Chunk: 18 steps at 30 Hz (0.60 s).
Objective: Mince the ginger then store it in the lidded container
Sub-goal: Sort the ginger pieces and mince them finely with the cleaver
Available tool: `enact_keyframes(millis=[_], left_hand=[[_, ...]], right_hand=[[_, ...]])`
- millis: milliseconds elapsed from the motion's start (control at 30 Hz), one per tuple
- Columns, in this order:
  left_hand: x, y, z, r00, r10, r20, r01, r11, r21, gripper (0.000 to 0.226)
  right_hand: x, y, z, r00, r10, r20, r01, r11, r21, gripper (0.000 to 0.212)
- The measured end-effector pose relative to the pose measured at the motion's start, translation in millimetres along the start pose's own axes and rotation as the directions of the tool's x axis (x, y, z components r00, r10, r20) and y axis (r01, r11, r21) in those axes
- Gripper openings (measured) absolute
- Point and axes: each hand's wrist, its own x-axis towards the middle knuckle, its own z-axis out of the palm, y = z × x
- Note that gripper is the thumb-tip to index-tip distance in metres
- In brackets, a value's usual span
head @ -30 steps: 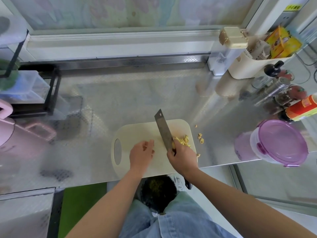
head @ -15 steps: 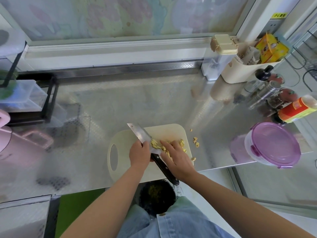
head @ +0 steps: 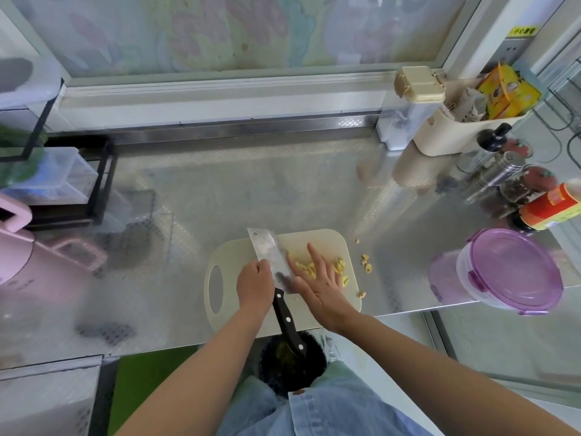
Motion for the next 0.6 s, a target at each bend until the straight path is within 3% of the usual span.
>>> enact_keyframes(millis=[67, 200, 300, 400, 533, 600], left_hand=[[-1, 1, -1, 1.0, -0.003, -0.003, 0.003, 1.0, -0.015, 0.037], [-4, 0, -5, 1.0, -0.001, -0.003, 0.001, 1.0, -0.03, 0.035], [-4, -3, -9, 1.0, 0.009, 0.013, -0.008, 0.998, -0.059, 0.036], [-5, -3, -12, 1.0, 0.01, 0.018, -0.009, 0.995, -0.097, 0.033], [-4, -4, -18, 0.999, 0.025, 0.023, -0.022, 0.995, -0.1, 0.032], [-5, -4, -20, 1.0, 0.019, 0.016, -0.017, 0.994, -0.112, 0.033]], right_hand=[[4, -7, 3, 0.999, -0.039, 0.01, 0.039, 0.998, -0.041, 0.05], [8, -9, 2, 0.994, 0.102, -0.036, -0.104, 0.993, -0.056, 0.051], [8, -17, 2, 1.0, 0.015, -0.014, -0.016, 0.996, -0.086, 0.051], [13, -19, 3, 0.989, 0.14, -0.039, -0.143, 0.985, -0.091, 0.051], [13, -23, 6, 0.999, 0.032, -0.02, -0.034, 0.992, -0.12, 0.051], [15, -23, 6, 0.991, 0.127, -0.032, -0.129, 0.985, -0.114, 0.051]])
